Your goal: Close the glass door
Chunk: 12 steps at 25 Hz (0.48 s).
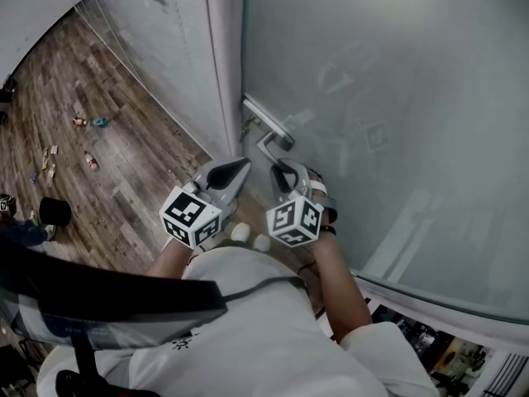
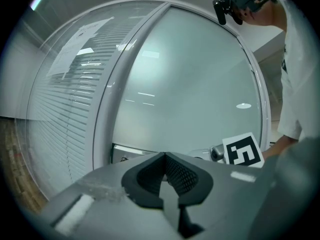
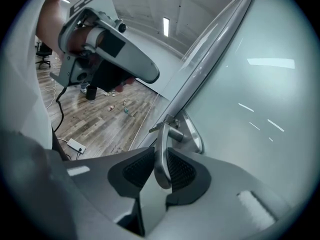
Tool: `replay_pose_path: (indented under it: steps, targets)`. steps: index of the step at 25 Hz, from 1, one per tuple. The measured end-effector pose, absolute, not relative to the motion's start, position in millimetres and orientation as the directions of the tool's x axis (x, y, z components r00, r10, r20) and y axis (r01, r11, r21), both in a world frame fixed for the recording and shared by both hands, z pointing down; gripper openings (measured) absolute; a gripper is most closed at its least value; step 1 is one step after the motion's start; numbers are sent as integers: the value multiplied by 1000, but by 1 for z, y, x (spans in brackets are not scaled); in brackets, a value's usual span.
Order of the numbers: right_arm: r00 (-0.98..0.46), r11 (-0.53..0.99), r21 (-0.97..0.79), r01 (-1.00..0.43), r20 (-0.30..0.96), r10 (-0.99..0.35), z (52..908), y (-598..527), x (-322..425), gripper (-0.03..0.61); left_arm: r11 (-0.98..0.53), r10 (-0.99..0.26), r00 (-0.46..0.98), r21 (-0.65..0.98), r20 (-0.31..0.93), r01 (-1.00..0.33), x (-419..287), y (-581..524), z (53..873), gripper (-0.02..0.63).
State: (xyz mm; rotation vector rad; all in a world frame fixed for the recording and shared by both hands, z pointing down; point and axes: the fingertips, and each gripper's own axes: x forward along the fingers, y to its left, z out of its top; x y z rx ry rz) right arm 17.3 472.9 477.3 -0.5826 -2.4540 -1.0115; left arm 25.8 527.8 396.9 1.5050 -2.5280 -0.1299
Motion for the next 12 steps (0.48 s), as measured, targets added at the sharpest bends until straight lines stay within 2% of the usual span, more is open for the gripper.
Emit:
replay_pose_path:
  steps: [12]
  targets:
    - [-802, 644, 525, 557, 541, 253, 474, 474, 20, 83, 471, -882, -458, 185, 113, -862, 24, 516, 395, 6]
